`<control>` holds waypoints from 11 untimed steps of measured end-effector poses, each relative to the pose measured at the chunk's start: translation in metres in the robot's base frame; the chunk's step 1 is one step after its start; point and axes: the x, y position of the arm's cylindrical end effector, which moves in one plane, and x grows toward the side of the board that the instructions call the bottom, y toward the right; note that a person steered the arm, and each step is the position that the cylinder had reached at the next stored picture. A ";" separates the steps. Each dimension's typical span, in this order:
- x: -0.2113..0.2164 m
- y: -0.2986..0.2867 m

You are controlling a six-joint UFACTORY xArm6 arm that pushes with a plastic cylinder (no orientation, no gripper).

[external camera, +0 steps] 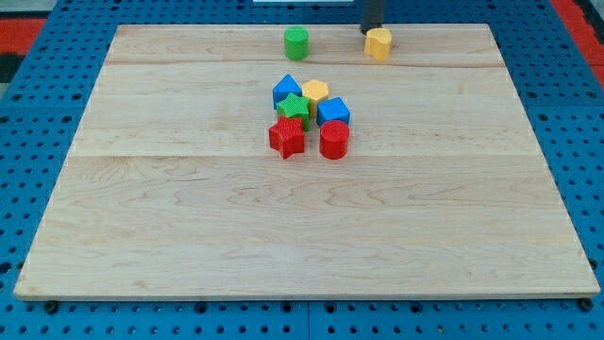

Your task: Push the yellow heart towards the right of the board

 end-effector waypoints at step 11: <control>-0.014 -0.116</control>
